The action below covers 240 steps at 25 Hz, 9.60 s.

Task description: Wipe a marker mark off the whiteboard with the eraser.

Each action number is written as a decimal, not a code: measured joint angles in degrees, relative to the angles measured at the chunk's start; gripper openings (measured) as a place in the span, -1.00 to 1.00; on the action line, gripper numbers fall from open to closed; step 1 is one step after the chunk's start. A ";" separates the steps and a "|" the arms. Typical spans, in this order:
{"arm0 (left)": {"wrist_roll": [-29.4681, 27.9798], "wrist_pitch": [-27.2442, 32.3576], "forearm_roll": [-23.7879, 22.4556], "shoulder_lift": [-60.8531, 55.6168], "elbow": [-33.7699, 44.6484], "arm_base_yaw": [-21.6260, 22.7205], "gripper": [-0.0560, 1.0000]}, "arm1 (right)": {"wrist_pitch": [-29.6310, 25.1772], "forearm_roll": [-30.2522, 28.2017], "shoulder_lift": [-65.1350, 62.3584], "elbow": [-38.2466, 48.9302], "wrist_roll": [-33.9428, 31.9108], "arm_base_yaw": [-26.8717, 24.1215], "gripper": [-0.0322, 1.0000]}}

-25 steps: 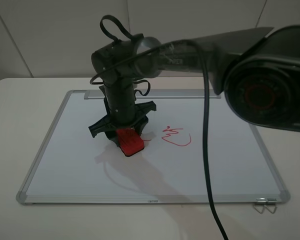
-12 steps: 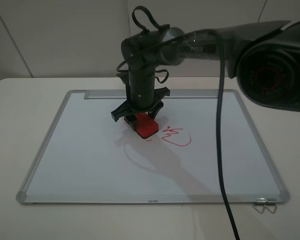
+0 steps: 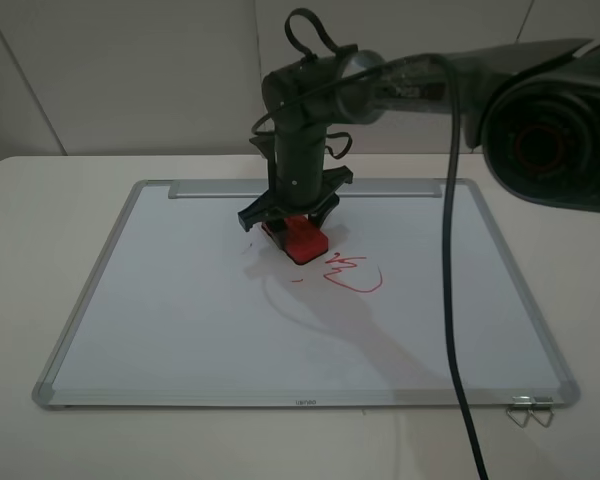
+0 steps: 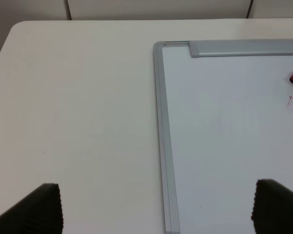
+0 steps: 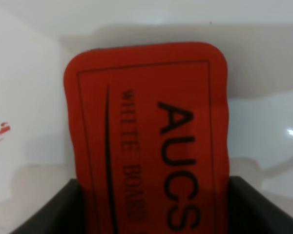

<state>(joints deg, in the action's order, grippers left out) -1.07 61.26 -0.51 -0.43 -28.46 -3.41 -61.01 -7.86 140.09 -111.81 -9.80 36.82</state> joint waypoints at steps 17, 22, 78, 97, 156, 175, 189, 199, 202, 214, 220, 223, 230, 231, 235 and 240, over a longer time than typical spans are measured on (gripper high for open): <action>0.00 0.00 0.00 0.00 0.00 0.00 0.57 | -2.07 3.61 0.11 0.00 4.46 12.10 0.02; 0.00 0.00 0.00 0.00 0.00 0.00 0.57 | -2.31 4.44 0.11 0.00 4.49 13.25 0.02; 0.00 0.00 0.00 0.00 0.00 0.00 0.57 | -1.08 -3.24 0.07 0.18 16.60 5.31 0.02; 0.00 0.00 0.00 0.00 0.00 0.00 0.57 | -5.33 4.87 -15.22 8.87 7.93 4.30 0.02; 0.00 0.00 0.00 0.00 0.00 0.00 0.57 | 26.88 -10.32 -47.29 72.26 -28.90 -11.34 0.34; 0.00 0.00 0.00 0.00 0.00 0.00 0.57 | 3.47 -5.43 -106.60 72.31 -12.09 -22.87 0.49; 0.00 0.00 0.00 0.00 0.00 0.00 0.57 | -5.61 4.21 -132.74 72.31 4.90 -22.87 0.49; 0.00 0.00 0.00 0.00 0.00 0.00 0.57 | -2.26 4.93 -135.79 79.97 5.27 -22.87 0.49; 0.00 0.00 0.00 0.00 0.00 0.00 0.57 | -0.63 4.98 -137.91 82.00 5.27 -22.87 0.49; 0.00 0.00 0.00 0.00 0.00 0.00 0.57 | 0.14 5.00 -140.23 82.19 5.27 -38.56 0.49; 0.00 0.00 0.00 0.00 0.00 0.00 0.57 | 0.17 5.00 -140.23 82.19 5.27 -40.18 0.49; 0.00 0.00 0.00 0.00 0.00 0.00 0.57 | 0.17 5.00 -140.23 82.19 5.27 -40.18 0.49; 0.00 0.00 0.00 0.00 0.00 0.00 0.57 | 0.17 5.00 -140.23 82.19 5.27 -40.18 0.49; 0.00 0.00 0.00 0.00 0.00 0.00 0.57 | 0.17 5.00 -140.23 82.19 5.27 -40.18 0.49; 0.00 0.00 0.00 0.00 0.00 0.00 0.57 | 0.17 5.00 -140.23 82.19 5.27 -40.18 0.49; 0.00 0.00 0.00 0.00 0.00 0.00 0.57 | 0.17 5.00 -140.23 82.19 5.27 -40.18 0.49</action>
<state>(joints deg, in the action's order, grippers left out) -1.07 61.26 -0.51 -0.43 -28.46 -3.41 -60.84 -2.86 -0.14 -29.62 -4.52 -3.36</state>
